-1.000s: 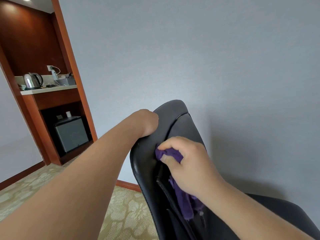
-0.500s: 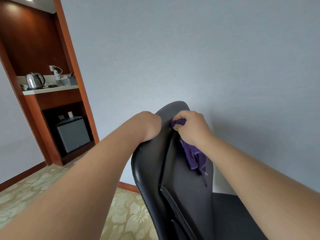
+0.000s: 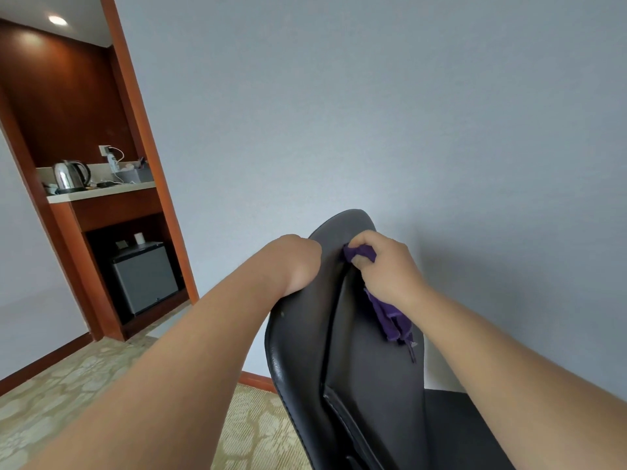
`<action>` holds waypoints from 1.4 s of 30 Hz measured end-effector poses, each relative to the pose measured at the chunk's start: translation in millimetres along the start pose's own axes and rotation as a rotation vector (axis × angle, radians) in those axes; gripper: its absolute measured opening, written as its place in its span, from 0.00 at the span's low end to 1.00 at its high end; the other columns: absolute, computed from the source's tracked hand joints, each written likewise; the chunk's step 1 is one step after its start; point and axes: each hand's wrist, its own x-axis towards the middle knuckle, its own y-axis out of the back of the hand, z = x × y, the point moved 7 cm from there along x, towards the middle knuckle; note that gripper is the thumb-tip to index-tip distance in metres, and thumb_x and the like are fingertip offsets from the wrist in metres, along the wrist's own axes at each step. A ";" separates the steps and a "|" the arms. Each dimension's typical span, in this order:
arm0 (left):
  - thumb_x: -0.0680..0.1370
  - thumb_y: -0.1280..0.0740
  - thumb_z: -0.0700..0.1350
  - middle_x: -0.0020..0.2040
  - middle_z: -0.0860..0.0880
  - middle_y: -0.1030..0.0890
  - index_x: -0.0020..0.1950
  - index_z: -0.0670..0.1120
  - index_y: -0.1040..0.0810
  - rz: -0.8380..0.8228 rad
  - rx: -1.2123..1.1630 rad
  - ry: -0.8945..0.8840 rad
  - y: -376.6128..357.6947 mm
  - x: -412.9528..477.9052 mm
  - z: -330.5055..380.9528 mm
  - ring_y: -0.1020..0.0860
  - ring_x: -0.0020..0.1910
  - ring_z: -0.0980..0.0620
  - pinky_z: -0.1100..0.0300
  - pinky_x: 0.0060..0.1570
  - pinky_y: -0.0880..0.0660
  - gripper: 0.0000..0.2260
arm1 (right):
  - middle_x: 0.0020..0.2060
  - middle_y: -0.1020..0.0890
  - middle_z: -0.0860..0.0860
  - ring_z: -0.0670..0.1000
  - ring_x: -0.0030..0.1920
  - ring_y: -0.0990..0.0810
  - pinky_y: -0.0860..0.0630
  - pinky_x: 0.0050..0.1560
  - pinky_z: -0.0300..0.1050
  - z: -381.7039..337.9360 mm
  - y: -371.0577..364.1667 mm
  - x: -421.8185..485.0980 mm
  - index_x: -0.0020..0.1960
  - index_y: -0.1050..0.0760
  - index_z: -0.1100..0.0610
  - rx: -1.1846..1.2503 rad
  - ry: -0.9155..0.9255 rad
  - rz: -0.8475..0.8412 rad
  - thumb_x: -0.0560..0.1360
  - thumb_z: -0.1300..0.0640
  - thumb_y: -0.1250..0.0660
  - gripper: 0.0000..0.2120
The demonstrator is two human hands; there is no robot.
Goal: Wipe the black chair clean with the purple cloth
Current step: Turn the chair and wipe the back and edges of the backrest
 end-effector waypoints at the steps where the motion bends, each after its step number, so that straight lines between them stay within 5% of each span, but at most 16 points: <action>1: 0.79 0.49 0.34 0.51 0.44 0.27 0.51 0.40 0.28 0.001 0.000 -0.001 0.1 0.0 -0.9 0.29 0.45 0.47 0.58 0.46 0.32 0.11 | 0.48 0.20 0.42 0.42 0.47 0.21 0.27 0.44 0.34 -6.5 0.4 -10.3 0.50 0.23 0.41 0.007 0.030 -0.010 0.78 0.58 0.33 0.11; 6: 0.78 0.48 0.33 0.48 0.45 0.28 0.50 0.42 0.28 -0.009 0.030 -0.011 -2.1 -2.1 -1.2 0.30 0.44 0.47 0.58 0.45 0.32 0.10 | 0.46 0.20 0.34 0.35 0.46 0.22 0.30 0.42 0.23 -31.4 3.8 -68.4 0.50 0.24 0.36 0.074 0.168 -0.024 0.77 0.56 0.32 0.13; 12: 0.80 0.49 0.35 0.56 0.43 0.28 0.56 0.41 0.27 0.031 0.062 -0.027 -0.9 -11.9 2.4 0.25 0.53 0.44 0.54 0.56 0.26 0.13 | 0.47 0.20 0.34 0.41 0.45 0.20 0.21 0.49 0.44 -23.4 0.7 -52.9 0.52 0.25 0.35 0.034 0.122 0.031 0.77 0.53 0.33 0.12; 15: 0.80 0.50 0.36 0.56 0.44 0.28 0.55 0.41 0.28 0.031 0.065 -0.032 -2.8 -13.0 -0.5 0.27 0.51 0.46 0.58 0.51 0.28 0.12 | 0.46 0.20 0.36 0.46 0.39 0.20 0.18 0.47 0.50 -9.0 -5.2 -27.1 0.51 0.24 0.36 0.082 0.047 0.046 0.77 0.54 0.32 0.12; 20: 0.79 0.49 0.36 0.51 0.46 0.30 0.54 0.41 0.28 0.032 0.053 -0.036 -4.0 -7.6 -3.4 0.30 0.45 0.48 0.59 0.44 0.33 0.12 | 0.47 0.18 0.39 0.48 0.46 0.19 0.19 0.50 0.51 8.3 -10.8 11.7 0.49 0.22 0.37 0.038 0.021 0.034 0.76 0.54 0.32 0.10; 24: 0.78 0.49 0.36 0.47 0.48 0.31 0.53 0.40 0.28 0.051 0.027 -0.039 -5.7 -4.4 -4.2 0.31 0.43 0.49 0.59 0.42 0.33 0.12 | 0.44 0.19 0.38 0.47 0.45 0.19 0.19 0.50 0.50 24.4 -6.3 38.9 0.42 0.24 0.35 -0.062 -0.011 0.049 0.75 0.56 0.33 0.14; 32: 0.78 0.49 0.35 0.45 0.48 0.31 0.46 0.43 0.31 0.040 -0.044 0.008 -5.1 2.0 -9.0 0.33 0.42 0.50 0.59 0.44 0.33 0.09 | 0.49 0.20 0.44 0.50 0.49 0.21 0.22 0.52 0.47 42.5 -17.1 63.6 0.47 0.24 0.39 -0.062 -0.095 0.054 0.77 0.58 0.36 0.12; 38: 0.78 0.48 0.36 0.44 0.48 0.30 0.41 0.45 0.34 0.034 -0.150 0.052 -4.8 -0.3 -10.1 0.33 0.41 0.50 0.60 0.41 0.35 0.09 | 0.49 0.20 0.40 0.42 0.48 0.21 0.28 0.43 0.32 32.2 -11.0 39.1 0.50 0.23 0.39 0.050 -0.008 0.024 0.79 0.58 0.34 0.13; 42: 0.80 0.48 0.36 0.50 0.45 0.26 0.44 0.43 0.29 0.039 -0.158 0.063 -3.1 -2.8 -10.5 0.27 0.46 0.48 0.58 0.48 0.29 0.10 | 0.51 0.20 0.35 0.39 0.51 0.22 0.25 0.52 0.34 10.2 -9.1 1.3 0.52 0.22 0.39 0.103 0.062 0.020 0.78 0.57 0.33 0.12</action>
